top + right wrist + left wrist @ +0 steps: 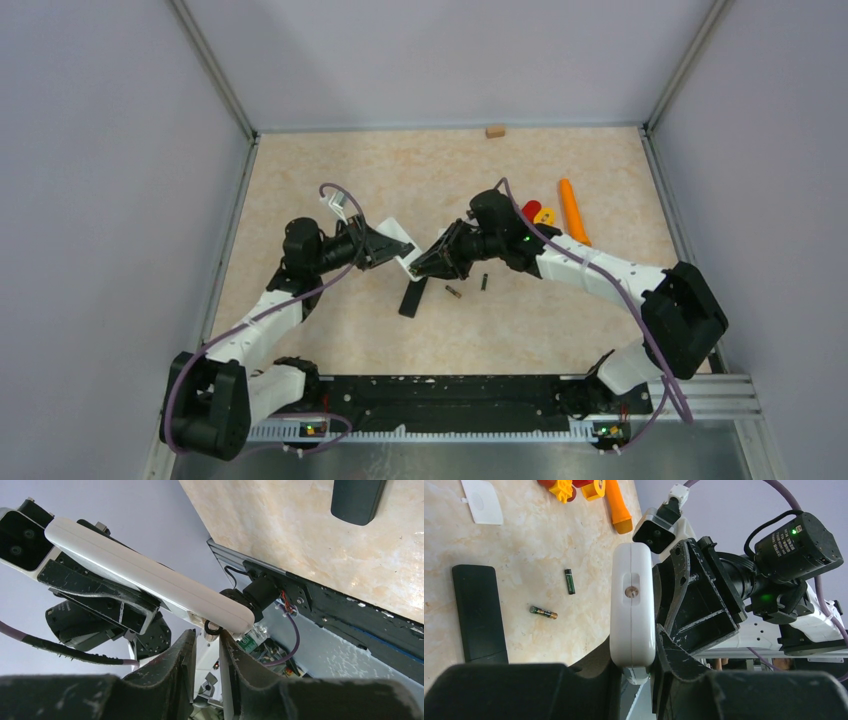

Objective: Load the batteries into the remote control
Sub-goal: Load the battery into the remote control.

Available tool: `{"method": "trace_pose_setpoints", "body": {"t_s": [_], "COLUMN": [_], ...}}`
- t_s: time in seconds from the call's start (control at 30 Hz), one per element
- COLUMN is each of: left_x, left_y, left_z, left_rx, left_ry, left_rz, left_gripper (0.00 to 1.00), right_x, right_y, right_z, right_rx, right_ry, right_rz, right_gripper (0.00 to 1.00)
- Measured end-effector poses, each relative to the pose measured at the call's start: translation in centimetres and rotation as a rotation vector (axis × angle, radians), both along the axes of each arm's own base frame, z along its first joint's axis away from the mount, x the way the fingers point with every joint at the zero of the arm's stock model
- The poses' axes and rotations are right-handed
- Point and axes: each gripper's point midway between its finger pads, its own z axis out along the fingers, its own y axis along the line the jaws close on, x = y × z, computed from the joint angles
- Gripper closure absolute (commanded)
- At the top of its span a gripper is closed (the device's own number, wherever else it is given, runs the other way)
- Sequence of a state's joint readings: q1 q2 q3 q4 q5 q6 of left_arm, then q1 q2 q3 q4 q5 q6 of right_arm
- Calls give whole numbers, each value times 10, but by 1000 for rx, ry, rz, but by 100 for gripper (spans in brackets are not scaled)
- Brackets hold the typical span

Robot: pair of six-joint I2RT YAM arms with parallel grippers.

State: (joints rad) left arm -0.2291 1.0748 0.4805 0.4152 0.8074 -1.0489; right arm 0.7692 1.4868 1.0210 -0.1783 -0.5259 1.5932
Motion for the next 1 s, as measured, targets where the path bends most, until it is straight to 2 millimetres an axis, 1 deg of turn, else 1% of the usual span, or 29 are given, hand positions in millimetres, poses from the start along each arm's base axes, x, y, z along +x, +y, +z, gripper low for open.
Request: {"method": "trace_pose_setpoints", "body": {"t_s": [0.13, 0.23, 0.3, 0.37, 0.5, 1.0], "left_x": [0, 0, 0, 0, 0, -1], "left_y": [0, 0, 0, 0, 0, 0], "left_z": [-1, -2, -3, -3, -2, -1], "left_rx": [4, 6, 7, 9, 10, 10], "left_ry": [5, 10, 9, 7, 4, -6], "left_rz": [0, -1, -1, -1, -3, -11], "left_gripper": [100, 100, 100, 100, 100, 100], "right_x": [0, 0, 0, 0, 0, 0], "right_y": [0, 0, 0, 0, 0, -1], "right_z": [-1, -1, -1, -1, -1, -4], "right_rx": [-2, -2, -2, -2, -4, -16], "right_ry": [-2, -2, -2, -2, -2, -14], "right_rz": [1, 1, 1, 1, 1, 5], "right_gripper": [87, 91, 92, 91, 83, 82]}}
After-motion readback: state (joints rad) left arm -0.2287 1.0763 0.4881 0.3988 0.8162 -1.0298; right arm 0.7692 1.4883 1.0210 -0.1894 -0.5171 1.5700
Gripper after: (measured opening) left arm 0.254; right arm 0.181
